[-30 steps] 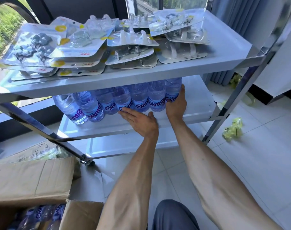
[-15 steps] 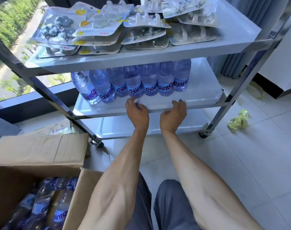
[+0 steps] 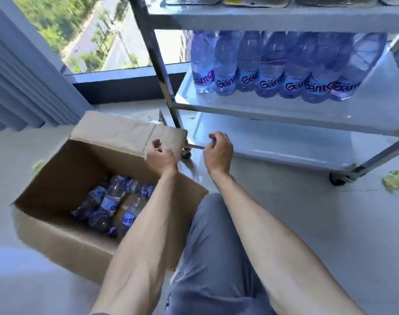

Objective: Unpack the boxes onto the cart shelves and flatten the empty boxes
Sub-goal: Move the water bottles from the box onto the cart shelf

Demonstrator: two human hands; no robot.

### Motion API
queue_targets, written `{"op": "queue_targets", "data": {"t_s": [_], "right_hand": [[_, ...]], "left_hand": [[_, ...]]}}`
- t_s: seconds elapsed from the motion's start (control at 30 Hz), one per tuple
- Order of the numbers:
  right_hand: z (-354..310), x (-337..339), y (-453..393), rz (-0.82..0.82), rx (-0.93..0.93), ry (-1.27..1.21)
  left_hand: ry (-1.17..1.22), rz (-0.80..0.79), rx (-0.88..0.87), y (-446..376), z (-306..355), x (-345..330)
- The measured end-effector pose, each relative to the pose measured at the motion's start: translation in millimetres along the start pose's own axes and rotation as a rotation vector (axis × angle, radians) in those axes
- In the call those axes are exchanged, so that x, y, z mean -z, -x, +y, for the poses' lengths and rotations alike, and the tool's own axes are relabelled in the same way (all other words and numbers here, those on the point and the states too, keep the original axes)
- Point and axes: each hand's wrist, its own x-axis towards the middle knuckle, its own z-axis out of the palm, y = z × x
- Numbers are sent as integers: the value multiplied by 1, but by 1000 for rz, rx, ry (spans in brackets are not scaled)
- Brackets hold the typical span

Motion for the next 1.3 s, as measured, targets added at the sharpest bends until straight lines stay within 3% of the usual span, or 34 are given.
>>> {"op": "queue_targets", "data": {"t_s": [0.1,0.17,0.3,0.4,0.53,0.77,1.1,1.3], "right_hand": [[-28,-50,35,-203,86,-5],[-40,-81,56,-363,97,52],[-43,-123,86,-700,136,416],[-30,-134,94,-640,231,669],[-29,-151,95,-621,247,818],[-29,-164,90,-594,254,822],[-27,-169,86,-524,255,782],[-25,-171,83,-513,254,750]], "left_hand": [[-108,54,127,-24,-41,37],[-239,-6,241,-33,-70,58],[-429,-178,436,-40,-127,89],[-571,-312,535,-39,-161,103],[-731,-435,592,-51,-194,109],[-852,-523,457,-72,-208,79],[-1084,-571,408,-84,-234,68],[-984,-507,432,-75,-238,74]]}}
